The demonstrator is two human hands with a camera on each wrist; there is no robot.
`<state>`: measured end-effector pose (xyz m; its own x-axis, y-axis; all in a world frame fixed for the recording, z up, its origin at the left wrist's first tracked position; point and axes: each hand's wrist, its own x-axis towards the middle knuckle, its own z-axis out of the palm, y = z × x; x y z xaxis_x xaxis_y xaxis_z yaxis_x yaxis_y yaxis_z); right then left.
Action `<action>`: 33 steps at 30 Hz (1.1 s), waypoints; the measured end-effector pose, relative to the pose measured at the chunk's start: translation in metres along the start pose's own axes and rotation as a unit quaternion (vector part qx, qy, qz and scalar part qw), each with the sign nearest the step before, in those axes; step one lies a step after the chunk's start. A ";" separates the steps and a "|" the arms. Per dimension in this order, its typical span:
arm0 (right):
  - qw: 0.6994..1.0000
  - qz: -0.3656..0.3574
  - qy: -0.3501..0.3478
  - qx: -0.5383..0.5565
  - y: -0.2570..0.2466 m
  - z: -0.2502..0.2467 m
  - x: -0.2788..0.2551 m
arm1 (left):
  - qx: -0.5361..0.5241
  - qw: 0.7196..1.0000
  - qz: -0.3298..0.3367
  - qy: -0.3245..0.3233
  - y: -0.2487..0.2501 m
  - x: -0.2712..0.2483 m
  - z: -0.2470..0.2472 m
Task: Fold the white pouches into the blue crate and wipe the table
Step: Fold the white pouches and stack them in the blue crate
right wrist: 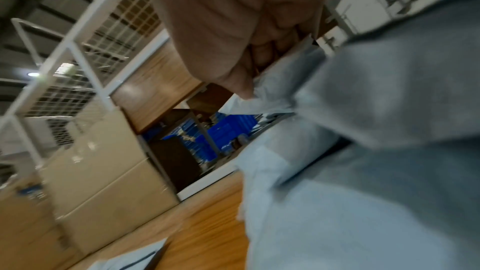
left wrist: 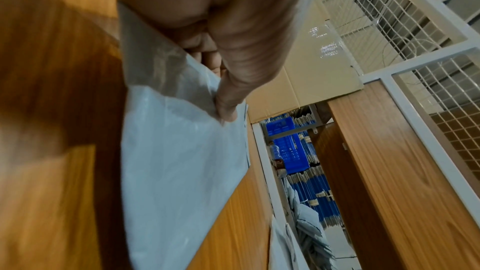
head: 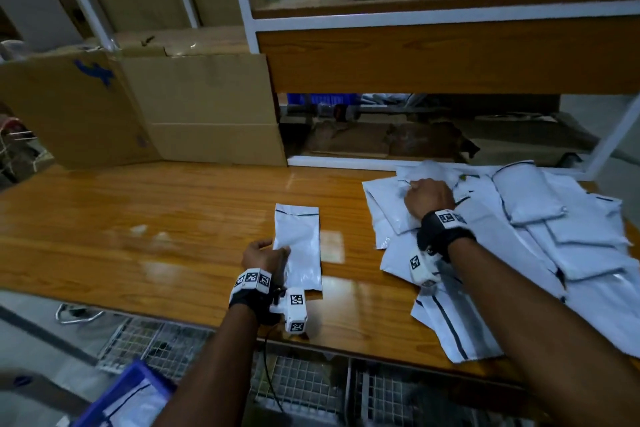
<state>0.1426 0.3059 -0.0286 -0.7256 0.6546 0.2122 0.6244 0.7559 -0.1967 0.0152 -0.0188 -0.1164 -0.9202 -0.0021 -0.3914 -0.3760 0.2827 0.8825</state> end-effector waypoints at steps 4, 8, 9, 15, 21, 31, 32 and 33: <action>0.988 -0.155 0.014 -0.024 -0.051 0.011 -0.033 | -0.004 1.000 -0.009 0.026 -0.002 0.002 -0.023; 0.974 -0.214 -0.034 0.063 -0.106 0.035 -0.081 | 0.008 0.999 -0.003 0.053 -0.017 0.013 -0.055; 0.971 -0.219 -0.056 0.079 -0.117 0.045 -0.092 | 0.015 0.998 -0.003 0.055 -0.018 0.008 -0.066; 0.949 -0.228 -0.205 0.079 -0.154 0.067 -0.158 | 0.047 0.996 0.023 0.068 -0.033 0.010 -0.127; 0.951 -0.123 -0.185 0.216 -0.166 0.058 -0.167 | 0.078 0.994 0.042 0.057 -0.028 -0.002 -0.163; 0.963 0.116 -0.189 0.156 -0.169 0.078 -0.121 | 0.177 0.981 0.068 0.030 -0.031 0.000 -0.160; 0.956 0.125 -0.203 0.173 -0.172 0.080 -0.121 | 0.189 0.979 0.075 0.028 -0.031 -0.002 -0.158; 0.950 0.129 -0.211 0.192 -0.174 0.082 -0.122 | 0.191 0.978 0.074 0.023 -0.033 -0.001 -0.157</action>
<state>0.0988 0.0936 -0.0985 -0.6645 0.6937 -0.2779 0.7046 0.4578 -0.5421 0.0115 -0.1790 -0.1038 -0.9689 0.0251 -0.2462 -0.1778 0.6214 0.7631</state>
